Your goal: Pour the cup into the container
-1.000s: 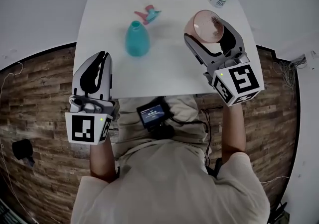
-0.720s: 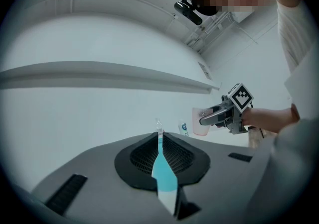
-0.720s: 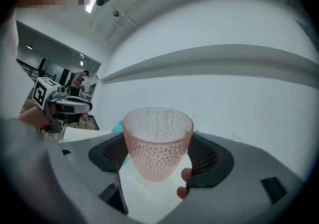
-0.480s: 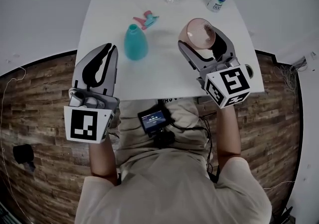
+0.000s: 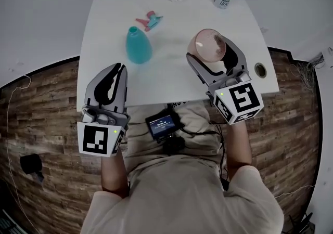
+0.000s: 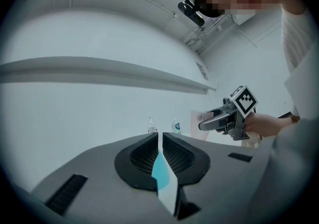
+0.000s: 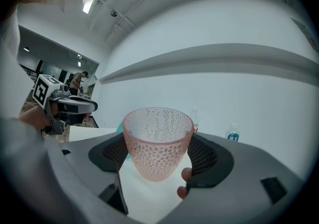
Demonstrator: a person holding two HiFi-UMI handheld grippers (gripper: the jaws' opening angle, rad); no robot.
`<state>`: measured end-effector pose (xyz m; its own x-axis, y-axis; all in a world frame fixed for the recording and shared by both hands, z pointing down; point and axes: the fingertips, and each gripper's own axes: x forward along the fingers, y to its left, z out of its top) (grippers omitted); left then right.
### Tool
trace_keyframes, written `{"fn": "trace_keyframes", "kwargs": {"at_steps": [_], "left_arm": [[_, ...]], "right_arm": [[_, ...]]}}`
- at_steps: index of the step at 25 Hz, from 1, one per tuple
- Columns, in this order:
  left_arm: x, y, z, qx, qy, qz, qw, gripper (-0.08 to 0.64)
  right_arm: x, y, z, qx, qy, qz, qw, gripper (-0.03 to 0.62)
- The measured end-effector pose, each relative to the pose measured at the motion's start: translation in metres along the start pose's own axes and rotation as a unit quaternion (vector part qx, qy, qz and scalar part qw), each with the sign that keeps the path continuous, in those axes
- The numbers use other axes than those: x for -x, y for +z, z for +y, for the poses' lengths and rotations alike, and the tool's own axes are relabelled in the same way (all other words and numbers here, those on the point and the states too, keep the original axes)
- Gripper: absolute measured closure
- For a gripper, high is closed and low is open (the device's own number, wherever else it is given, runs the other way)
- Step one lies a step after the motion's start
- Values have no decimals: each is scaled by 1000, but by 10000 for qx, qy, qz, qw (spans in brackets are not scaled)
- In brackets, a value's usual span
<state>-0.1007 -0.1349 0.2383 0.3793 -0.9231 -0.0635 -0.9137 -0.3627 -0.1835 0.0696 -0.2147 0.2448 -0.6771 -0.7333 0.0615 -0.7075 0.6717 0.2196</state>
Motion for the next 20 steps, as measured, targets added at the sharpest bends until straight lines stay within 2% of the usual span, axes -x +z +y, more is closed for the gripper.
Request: {"fn": "trace_keyframes", "kwargs": {"at_steps": [6, 20], "left_arm": [[3, -22, -18, -121, -185, 222, 9995, 522], [5, -19, -25, -143, -316, 203, 9992, 522]], "right_arm": [[6, -13, 3, 4, -26, 40, 10000, 221], [2, -2, 15, 115, 90, -36, 9999, 221]]}}
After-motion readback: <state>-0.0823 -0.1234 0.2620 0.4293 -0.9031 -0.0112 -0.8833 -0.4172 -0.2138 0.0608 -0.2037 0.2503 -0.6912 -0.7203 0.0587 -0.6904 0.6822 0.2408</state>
